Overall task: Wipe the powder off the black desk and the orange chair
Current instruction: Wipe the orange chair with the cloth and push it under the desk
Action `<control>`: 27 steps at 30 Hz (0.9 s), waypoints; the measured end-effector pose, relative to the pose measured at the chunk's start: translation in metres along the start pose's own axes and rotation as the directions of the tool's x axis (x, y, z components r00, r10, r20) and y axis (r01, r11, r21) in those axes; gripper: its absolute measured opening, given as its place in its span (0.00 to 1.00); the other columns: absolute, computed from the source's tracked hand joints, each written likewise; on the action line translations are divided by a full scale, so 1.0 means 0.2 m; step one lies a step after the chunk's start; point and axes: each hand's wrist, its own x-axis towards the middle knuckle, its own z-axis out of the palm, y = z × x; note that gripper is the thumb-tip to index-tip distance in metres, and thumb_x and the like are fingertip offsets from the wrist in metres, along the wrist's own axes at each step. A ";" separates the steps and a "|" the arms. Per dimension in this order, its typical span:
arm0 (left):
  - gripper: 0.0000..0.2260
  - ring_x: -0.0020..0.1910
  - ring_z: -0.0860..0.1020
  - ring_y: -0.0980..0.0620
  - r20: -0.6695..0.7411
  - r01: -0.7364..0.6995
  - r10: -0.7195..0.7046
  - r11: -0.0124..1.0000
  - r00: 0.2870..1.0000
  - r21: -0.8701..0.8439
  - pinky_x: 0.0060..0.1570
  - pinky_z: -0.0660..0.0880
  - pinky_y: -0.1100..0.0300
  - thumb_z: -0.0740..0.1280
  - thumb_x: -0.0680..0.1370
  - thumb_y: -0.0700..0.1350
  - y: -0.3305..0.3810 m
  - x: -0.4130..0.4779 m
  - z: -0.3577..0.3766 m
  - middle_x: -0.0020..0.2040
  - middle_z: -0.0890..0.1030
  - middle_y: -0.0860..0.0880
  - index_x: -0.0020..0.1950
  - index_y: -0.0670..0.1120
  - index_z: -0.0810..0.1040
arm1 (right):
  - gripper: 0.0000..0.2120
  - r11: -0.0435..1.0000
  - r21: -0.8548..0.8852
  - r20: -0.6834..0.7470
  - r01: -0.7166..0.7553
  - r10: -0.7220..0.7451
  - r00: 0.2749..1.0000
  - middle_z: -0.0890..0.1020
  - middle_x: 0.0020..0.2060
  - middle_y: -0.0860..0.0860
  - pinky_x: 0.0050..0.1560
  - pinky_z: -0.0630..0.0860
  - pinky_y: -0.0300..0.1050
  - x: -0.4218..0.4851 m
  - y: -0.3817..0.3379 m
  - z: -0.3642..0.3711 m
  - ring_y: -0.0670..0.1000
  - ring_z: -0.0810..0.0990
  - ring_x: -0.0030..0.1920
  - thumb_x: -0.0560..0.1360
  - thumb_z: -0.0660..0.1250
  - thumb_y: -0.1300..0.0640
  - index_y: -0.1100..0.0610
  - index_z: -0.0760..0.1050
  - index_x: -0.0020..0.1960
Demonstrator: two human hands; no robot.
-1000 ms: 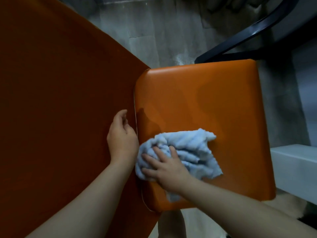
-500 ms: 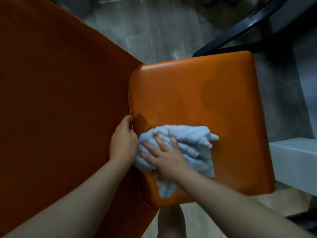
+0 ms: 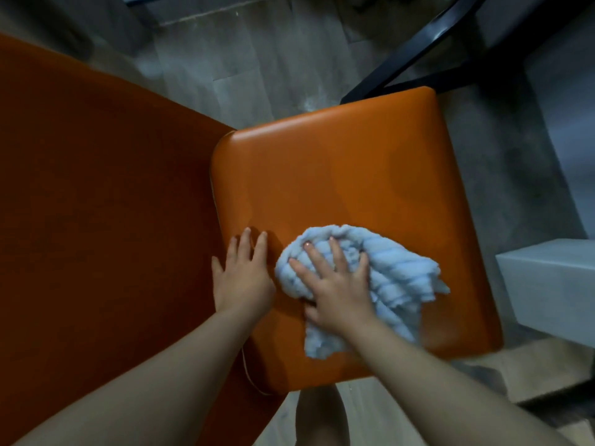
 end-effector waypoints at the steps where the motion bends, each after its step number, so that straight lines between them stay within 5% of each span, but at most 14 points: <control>1: 0.30 0.77 0.43 0.50 -0.002 -0.016 0.016 1.000 1.000 0.027 0.73 0.46 0.44 0.55 0.79 0.47 0.00 0.01 0.00 0.78 0.43 0.52 0.77 0.55 0.44 | 0.41 0.999 -0.015 0.030 0.037 -0.036 0.999 0.60 0.75 0.48 0.61 0.55 0.76 0.04 0.07 -0.01 0.61 0.55 0.75 0.62 0.72 0.43 0.38 0.61 0.72; 4: 0.26 0.77 0.42 0.48 -0.035 -0.084 0.086 0.995 0.996 0.048 0.73 0.43 0.46 0.50 0.81 0.54 0.04 0.03 0.01 0.78 0.43 0.51 0.77 0.56 0.43 | 0.38 0.962 0.058 -0.026 -0.267 0.269 0.963 0.52 0.77 0.43 0.67 0.47 0.71 0.11 0.42 -0.05 0.54 0.46 0.77 0.71 0.65 0.43 0.39 0.50 0.76; 7: 0.26 0.77 0.42 0.48 -0.054 -0.163 0.163 0.987 0.985 0.005 0.73 0.42 0.51 0.50 0.82 0.55 0.09 0.06 0.02 0.78 0.44 0.50 0.77 0.55 0.44 | 0.35 0.671 0.324 -0.079 -0.667 0.721 0.688 0.56 0.76 0.46 0.71 0.51 0.67 0.10 0.74 -0.13 0.56 0.51 0.76 0.73 0.64 0.43 0.45 0.54 0.76; 9: 0.27 0.77 0.41 0.48 -0.025 -0.211 0.211 0.977 0.977 -0.003 0.73 0.42 0.51 0.51 0.82 0.55 0.13 0.08 0.04 0.78 0.43 0.50 0.77 0.55 0.44 | 0.34 0.408 0.485 -0.017 -0.774 0.889 0.458 0.59 0.76 0.48 0.70 0.54 0.66 0.07 0.76 -0.13 0.59 0.54 0.74 0.73 0.64 0.44 0.48 0.58 0.75; 10: 0.27 0.77 0.41 0.47 0.000 -0.227 0.227 0.974 0.974 -0.004 0.73 0.43 0.51 0.51 0.82 0.55 0.16 0.09 0.04 0.78 0.42 0.51 0.77 0.55 0.43 | 0.33 0.371 0.472 -0.003 -0.800 0.908 0.419 0.59 0.76 0.47 0.69 0.54 0.67 0.07 0.69 -0.12 0.59 0.54 0.74 0.72 0.65 0.45 0.48 0.60 0.75; 12: 0.28 0.77 0.40 0.47 0.044 -0.236 0.236 0.972 0.971 -0.008 0.74 0.46 0.50 0.52 0.81 0.55 0.19 0.10 0.05 0.78 0.41 0.51 0.77 0.54 0.44 | 0.33 0.609 0.309 -0.059 -0.731 0.779 0.624 0.59 0.76 0.45 0.67 0.53 0.68 0.04 0.47 -0.08 0.58 0.53 0.75 0.71 0.66 0.46 0.43 0.59 0.74; 14: 0.28 0.77 0.40 0.46 0.051 -0.237 0.237 0.972 0.970 -0.003 0.73 0.48 0.49 0.53 0.81 0.54 0.19 0.10 0.06 0.78 0.41 0.50 0.78 0.54 0.44 | 0.36 0.913 0.158 -0.139 -0.377 0.398 0.907 0.66 0.73 0.47 0.63 0.59 0.71 -0.02 0.27 -0.04 0.60 0.61 0.73 0.66 0.71 0.46 0.41 0.64 0.72; 16: 0.28 0.77 0.40 0.46 0.047 -0.249 0.247 0.968 0.968 0.025 0.73 0.47 0.49 0.53 0.81 0.52 0.17 0.10 0.07 0.78 0.40 0.50 0.77 0.54 0.43 | 0.37 0.990 0.030 -0.171 -0.141 0.144 0.975 0.73 0.68 0.49 0.58 0.66 0.70 -0.04 0.28 -0.05 0.61 0.70 0.68 0.60 0.76 0.45 0.43 0.70 0.69; 17: 0.28 0.76 0.39 0.46 0.044 -0.255 0.253 0.966 0.966 0.050 0.73 0.47 0.50 0.53 0.81 0.52 0.16 0.10 0.07 0.78 0.39 0.51 0.77 0.55 0.42 | 0.38 0.991 0.009 -0.144 -0.135 0.135 0.980 0.71 0.69 0.49 0.60 0.65 0.70 -0.02 0.36 -0.07 0.60 0.68 0.70 0.62 0.75 0.44 0.43 0.68 0.70; 19: 0.28 0.76 0.38 0.47 0.047 -0.264 0.261 0.960 0.964 0.093 0.74 0.45 0.49 0.51 0.82 0.54 0.16 0.11 0.07 0.78 0.38 0.51 0.77 0.56 0.39 | 0.36 0.944 0.068 -0.120 -0.322 0.328 0.937 0.62 0.75 0.46 0.67 0.57 0.65 0.02 0.58 -0.07 0.56 0.58 0.75 0.69 0.68 0.45 0.41 0.58 0.74; 21: 0.28 0.76 0.38 0.46 0.047 -0.268 0.264 0.956 0.963 0.116 0.73 0.43 0.49 0.50 0.82 0.55 0.16 0.11 0.07 0.77 0.38 0.50 0.77 0.55 0.38 | 0.33 0.735 0.291 -0.112 -0.613 0.662 0.741 0.61 0.75 0.49 0.70 0.55 0.60 -0.01 0.78 -0.10 0.57 0.57 0.74 0.72 0.66 0.48 0.47 0.58 0.75; 24: 0.28 0.76 0.38 0.46 0.066 -0.272 0.265 0.953 0.962 0.134 0.74 0.43 0.49 0.51 0.81 0.54 0.17 0.10 0.06 0.77 0.37 0.50 0.77 0.55 0.38 | 0.31 0.414 0.485 -0.056 -0.770 0.894 0.445 0.63 0.74 0.54 0.70 0.58 0.58 -0.13 0.82 -0.10 0.61 0.59 0.72 0.74 0.66 0.48 0.54 0.61 0.74; 26: 0.32 0.76 0.38 0.46 0.111 -0.267 0.254 0.954 0.961 0.133 0.74 0.44 0.49 0.55 0.80 0.49 0.17 0.11 0.03 0.77 0.36 0.49 0.76 0.55 0.37 | 0.32 0.333 0.415 0.024 -0.847 0.926 0.376 0.59 0.76 0.51 0.68 0.57 0.63 -0.14 0.66 -0.07 0.61 0.56 0.73 0.74 0.64 0.47 0.50 0.59 0.75; 27: 0.34 0.76 0.38 0.46 0.137 -0.269 0.251 0.953 0.958 0.141 0.74 0.44 0.49 0.56 0.78 0.46 0.17 0.11 0.01 0.77 0.36 0.49 0.76 0.55 0.37 | 0.32 0.372 0.361 0.039 -0.855 0.910 0.413 0.56 0.76 0.49 0.67 0.56 0.66 -0.10 0.55 -0.06 0.60 0.53 0.74 0.74 0.64 0.47 0.47 0.57 0.76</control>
